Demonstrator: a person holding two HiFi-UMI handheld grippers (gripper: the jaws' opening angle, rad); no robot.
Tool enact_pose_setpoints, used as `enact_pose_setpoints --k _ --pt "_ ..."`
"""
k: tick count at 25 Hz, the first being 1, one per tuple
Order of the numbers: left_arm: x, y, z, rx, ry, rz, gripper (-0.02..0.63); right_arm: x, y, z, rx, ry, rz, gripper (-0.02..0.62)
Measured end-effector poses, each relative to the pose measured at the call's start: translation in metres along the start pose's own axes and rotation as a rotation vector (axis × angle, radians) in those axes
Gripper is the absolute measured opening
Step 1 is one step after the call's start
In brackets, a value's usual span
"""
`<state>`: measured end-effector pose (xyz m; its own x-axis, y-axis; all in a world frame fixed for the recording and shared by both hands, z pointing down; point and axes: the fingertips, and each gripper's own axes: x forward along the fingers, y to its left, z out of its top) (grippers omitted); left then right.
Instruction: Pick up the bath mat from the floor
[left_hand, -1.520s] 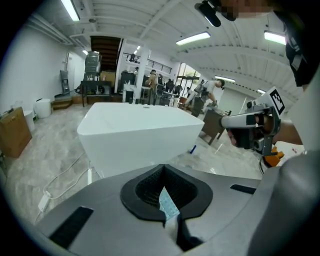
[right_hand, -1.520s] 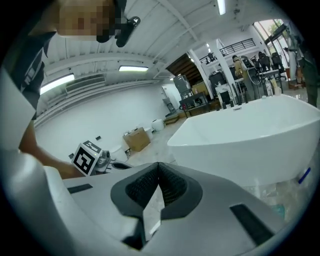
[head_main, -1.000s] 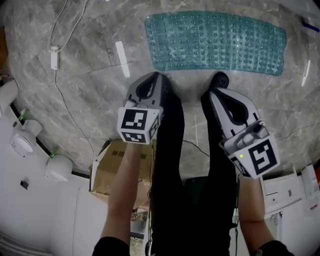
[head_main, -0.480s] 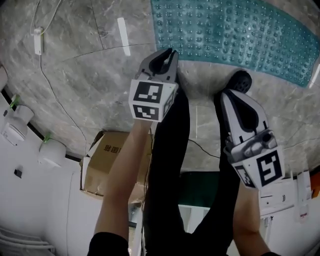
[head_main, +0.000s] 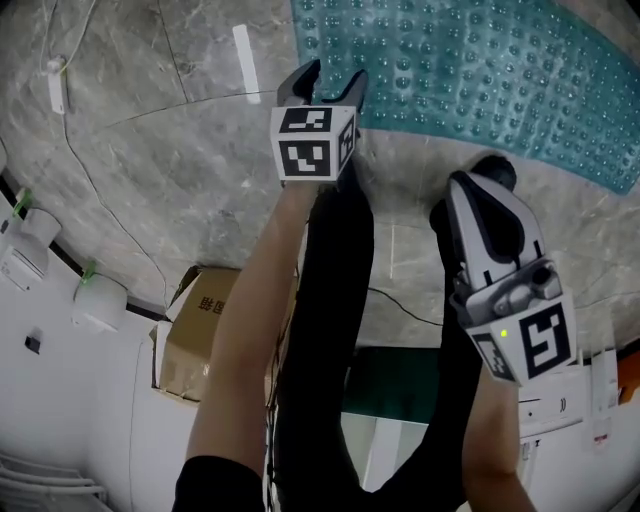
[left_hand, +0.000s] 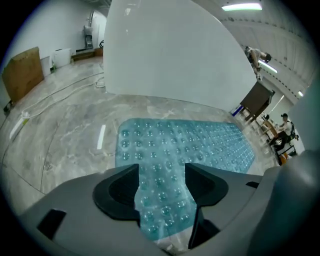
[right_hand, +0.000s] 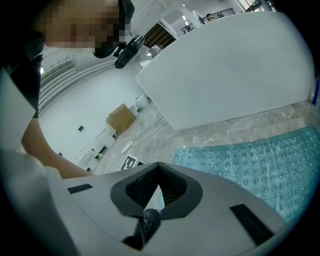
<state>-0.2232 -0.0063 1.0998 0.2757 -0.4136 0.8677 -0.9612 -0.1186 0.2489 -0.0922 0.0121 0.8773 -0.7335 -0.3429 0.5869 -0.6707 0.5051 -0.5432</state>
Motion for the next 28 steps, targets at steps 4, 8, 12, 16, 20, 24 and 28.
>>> enact_pose_setpoints --k 4,8,12,16,20,24,28 --pt "0.028 0.03 -0.003 -0.028 0.006 0.085 0.333 0.007 -0.01 -0.007 0.017 0.003 -0.006 0.012" --pt "0.046 0.056 -0.013 -0.095 0.018 0.138 0.36 0.017 -0.021 -0.005 0.031 -0.014 -0.018 0.012" --pt "0.061 0.071 -0.026 -0.09 0.042 0.166 0.383 0.023 -0.021 -0.002 0.037 -0.028 -0.014 0.012" --pt "0.075 0.082 -0.028 -0.104 0.043 0.169 0.406 0.025 -0.023 -0.007 0.044 -0.021 -0.003 0.012" --pt "0.088 0.084 -0.035 -0.078 0.082 0.167 0.423 0.022 -0.03 -0.013 0.051 -0.01 -0.018 0.012" --pt "0.094 0.082 -0.036 -0.074 0.101 0.14 0.423 0.023 -0.031 -0.011 0.054 -0.015 -0.01 0.012" --pt "0.094 0.078 -0.04 -0.057 0.106 0.145 0.423 0.023 -0.031 -0.012 0.058 -0.012 0.0 0.012"
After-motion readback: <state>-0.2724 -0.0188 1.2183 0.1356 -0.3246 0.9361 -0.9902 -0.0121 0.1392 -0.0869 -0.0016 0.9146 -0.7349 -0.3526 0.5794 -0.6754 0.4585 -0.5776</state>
